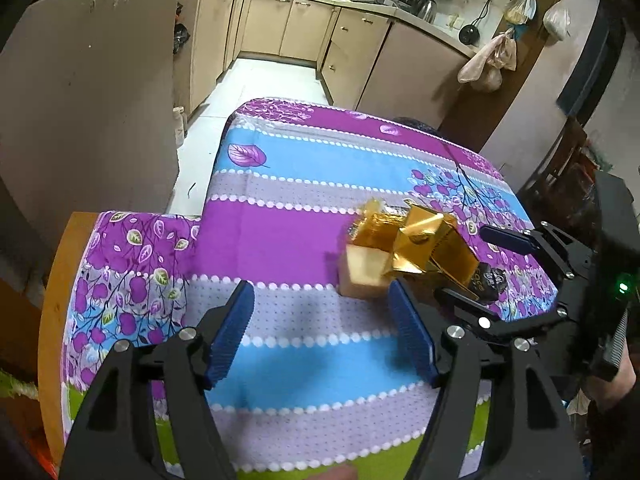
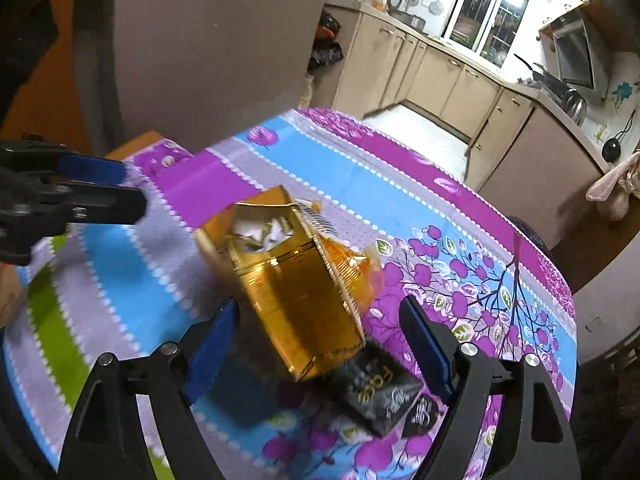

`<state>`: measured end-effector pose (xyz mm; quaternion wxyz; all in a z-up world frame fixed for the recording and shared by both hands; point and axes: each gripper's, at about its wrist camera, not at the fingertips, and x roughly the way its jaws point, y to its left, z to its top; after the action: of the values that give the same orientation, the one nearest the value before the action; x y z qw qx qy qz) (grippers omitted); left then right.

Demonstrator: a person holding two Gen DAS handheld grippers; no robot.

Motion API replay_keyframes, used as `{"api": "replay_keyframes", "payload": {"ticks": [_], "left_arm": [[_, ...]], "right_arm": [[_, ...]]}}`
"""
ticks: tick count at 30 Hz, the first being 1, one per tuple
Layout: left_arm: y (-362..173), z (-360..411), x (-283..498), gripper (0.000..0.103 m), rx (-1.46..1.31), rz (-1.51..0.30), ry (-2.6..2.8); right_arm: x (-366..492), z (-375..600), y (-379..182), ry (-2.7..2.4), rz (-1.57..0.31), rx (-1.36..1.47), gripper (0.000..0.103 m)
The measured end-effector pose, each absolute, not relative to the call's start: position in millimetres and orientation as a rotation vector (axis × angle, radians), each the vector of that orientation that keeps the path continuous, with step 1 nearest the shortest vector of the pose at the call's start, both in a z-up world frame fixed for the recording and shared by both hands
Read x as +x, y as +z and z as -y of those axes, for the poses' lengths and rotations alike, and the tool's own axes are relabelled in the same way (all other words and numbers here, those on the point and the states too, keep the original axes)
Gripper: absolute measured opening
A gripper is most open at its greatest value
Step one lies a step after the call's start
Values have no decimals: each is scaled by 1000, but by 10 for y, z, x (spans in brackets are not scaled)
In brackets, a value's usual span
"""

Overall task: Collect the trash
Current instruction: 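Grasp the gold box with the right tool while the left tool grasps the yellow sponge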

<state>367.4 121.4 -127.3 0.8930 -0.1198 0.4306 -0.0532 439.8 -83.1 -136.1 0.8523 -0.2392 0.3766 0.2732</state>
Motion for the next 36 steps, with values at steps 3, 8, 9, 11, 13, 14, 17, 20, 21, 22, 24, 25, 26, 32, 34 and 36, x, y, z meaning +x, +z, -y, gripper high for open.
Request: {"api": "replay_keyframes", "payload": {"ticks": [3, 8, 9, 11, 13, 14, 17, 20, 21, 22, 24, 25, 26, 32, 34, 36], "left_arm": [[-1324, -1266, 3725, 67, -256, -907, -119], [-1455, -1292, 3804, 74, -201, -930, -132], [-1495, -1262, 3823, 74, -180, -936, -126], [-1528, -1171, 3836, 74, -152, -926, -128], [-1544, -1015, 3842, 77, -125, -905, -129], [-1548, -943, 3839, 79, -113, -893, -130], [-1593, -778, 3871, 82, -100, -880, -119], [-1643, -728, 3945, 84, -116, -894, -92], [-1653, -724, 3960, 85, -119, -892, -88], [-1655, -707, 3974, 87, -117, -888, -78], [-1657, -664, 3997, 89, -109, -885, -71], [-1657, -647, 3998, 90, -104, -886, -69], [-1661, -637, 4000, 91, -101, -886, -68], [-1697, -600, 3989, 96, -95, -891, -62], [-1714, -593, 3994, 96, -94, -900, -72], [-1720, -571, 4013, 96, -84, -906, -84]], "right_arm": [[4422, 867, -1384, 555, -799, -470, 60], [4134, 1380, -1068, 540, -784, -205, 55], [4048, 1496, -1024, 529, -781, -157, 55], [3877, 1712, -1005, 512, -780, -73, 55], [3745, 1854, -1045, 491, -784, -25, 54], [3640, 1946, -1076, 482, -784, 2, 53], [3456, 2114, -1179, 456, -795, 37, 53], [3361, 2227, -1328, 439, -817, 64, 52], [3351, 2250, -1351, 438, -818, 73, 52], [3350, 2248, -1369, 435, -816, 80, 52], [3347, 2264, -1383, 431, -807, 97, 52], [3340, 2256, -1374, 430, -803, 97, 52], [3344, 2247, -1360, 427, -802, 89, 52], [3308, 2137, -1480, 418, -851, 4, 52], [3294, 2106, -1518, 418, -864, -24, 53], [3288, 2072, -1535, 424, -874, -49, 53]]}}
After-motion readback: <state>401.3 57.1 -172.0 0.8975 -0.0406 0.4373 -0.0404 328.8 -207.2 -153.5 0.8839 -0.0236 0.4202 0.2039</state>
